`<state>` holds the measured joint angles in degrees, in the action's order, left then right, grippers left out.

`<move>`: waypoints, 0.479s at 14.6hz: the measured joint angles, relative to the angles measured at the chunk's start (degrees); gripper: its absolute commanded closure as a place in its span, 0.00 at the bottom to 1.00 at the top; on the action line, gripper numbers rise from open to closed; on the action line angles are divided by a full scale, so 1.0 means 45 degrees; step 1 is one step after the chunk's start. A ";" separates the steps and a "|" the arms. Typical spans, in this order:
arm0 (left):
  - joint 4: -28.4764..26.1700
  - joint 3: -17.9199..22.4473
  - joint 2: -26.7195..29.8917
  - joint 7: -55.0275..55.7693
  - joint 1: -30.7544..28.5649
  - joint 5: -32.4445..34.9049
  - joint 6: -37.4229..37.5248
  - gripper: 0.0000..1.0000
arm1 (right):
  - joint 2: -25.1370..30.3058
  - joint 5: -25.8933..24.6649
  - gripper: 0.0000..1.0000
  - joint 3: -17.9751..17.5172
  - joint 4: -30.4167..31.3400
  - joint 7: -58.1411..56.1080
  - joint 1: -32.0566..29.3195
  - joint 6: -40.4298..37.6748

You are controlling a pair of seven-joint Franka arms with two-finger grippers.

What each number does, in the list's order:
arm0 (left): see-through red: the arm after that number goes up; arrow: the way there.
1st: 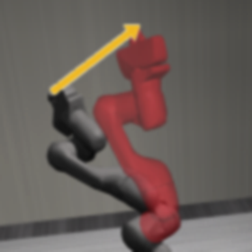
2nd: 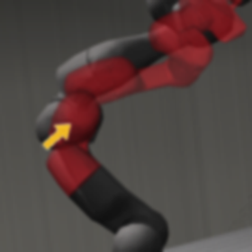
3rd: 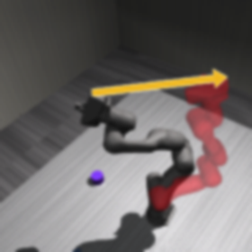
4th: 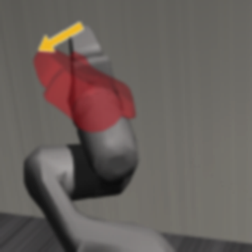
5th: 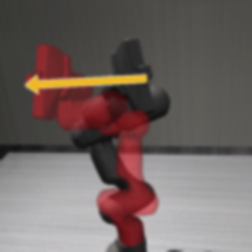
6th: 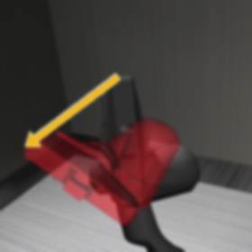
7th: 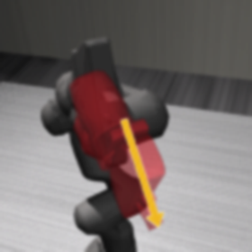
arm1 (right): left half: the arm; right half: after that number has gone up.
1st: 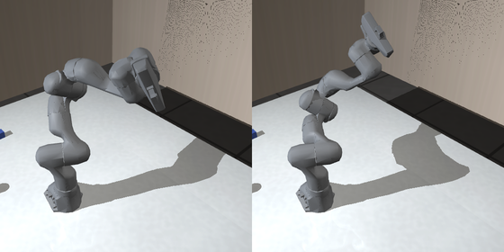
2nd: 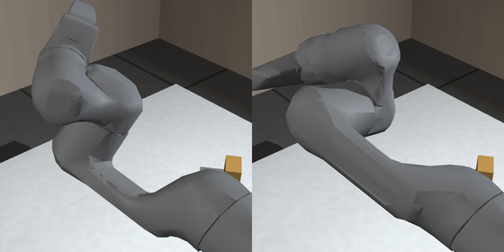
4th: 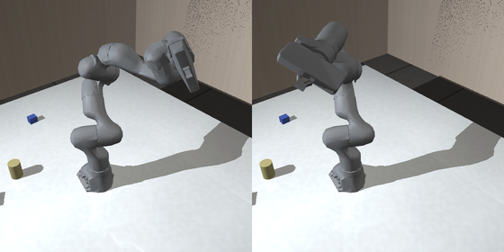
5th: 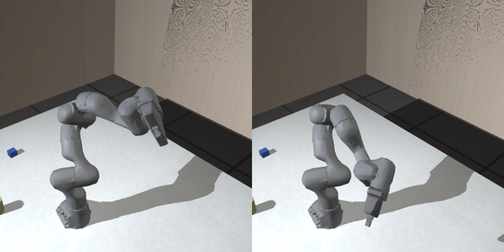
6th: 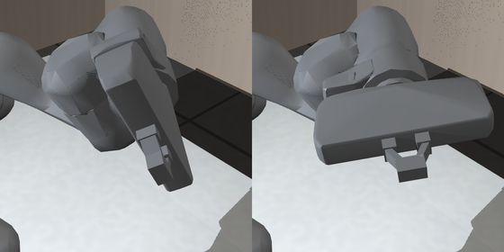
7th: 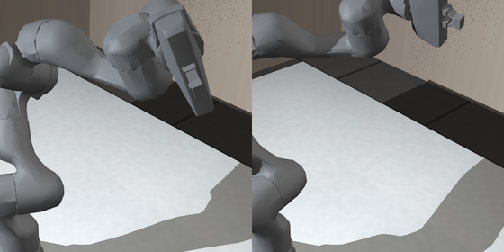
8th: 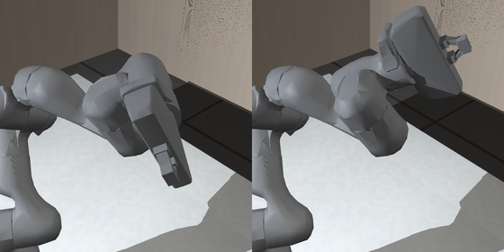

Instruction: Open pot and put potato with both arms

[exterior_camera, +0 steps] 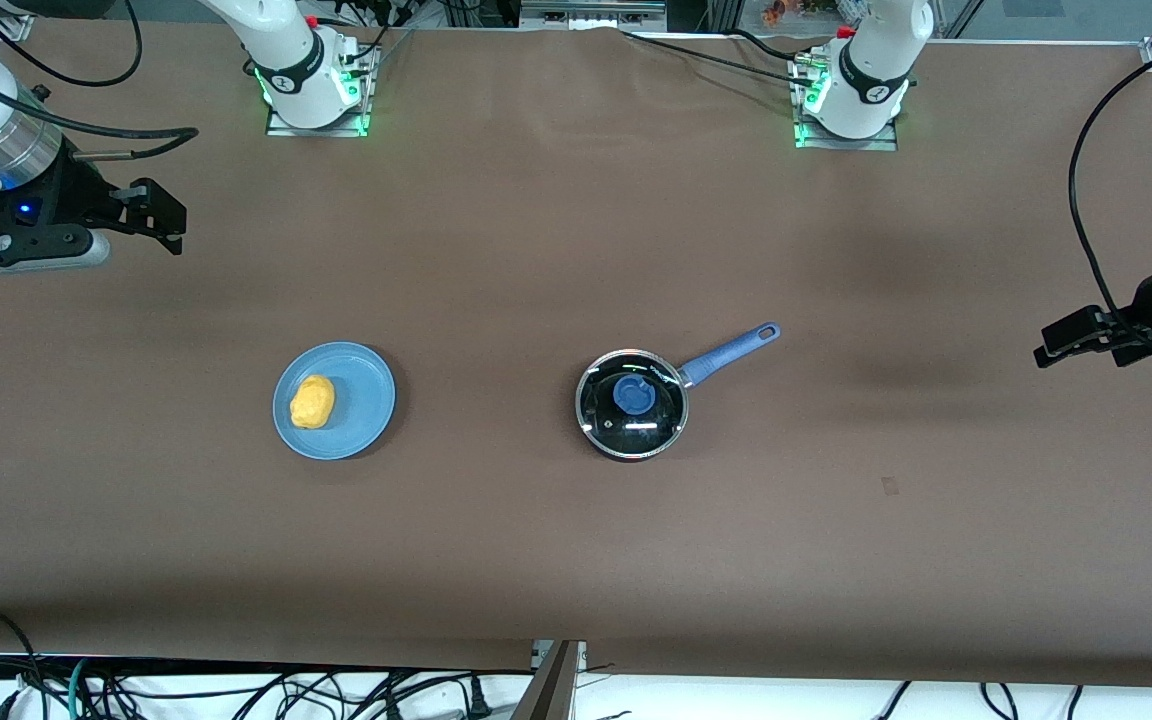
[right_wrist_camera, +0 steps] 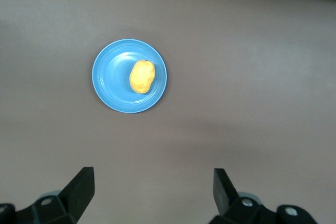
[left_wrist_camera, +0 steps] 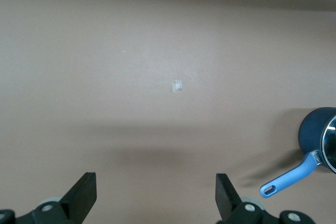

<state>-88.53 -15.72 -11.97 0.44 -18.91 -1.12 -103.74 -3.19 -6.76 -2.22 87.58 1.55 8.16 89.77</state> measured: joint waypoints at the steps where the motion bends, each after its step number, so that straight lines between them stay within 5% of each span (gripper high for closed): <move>1: 0.0011 0.0000 -0.0016 0.0000 0.0000 0.0000 0.0000 0.00 | -0.0025 0.0040 0.00 0.0032 0.0000 0.0108 -0.0017 -0.0008; 7: 0.0018 -0.0031 -0.0080 0.0121 0.0182 0.0000 0.0000 0.00 | -0.0052 0.1063 0.00 0.0003 -0.0006 0.1884 -0.0057 -0.0311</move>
<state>-88.45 -15.85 -12.33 0.98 -18.09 -1.12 -103.74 -3.43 -1.98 -2.21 87.56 10.03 7.90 88.37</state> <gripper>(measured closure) 0.000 0.000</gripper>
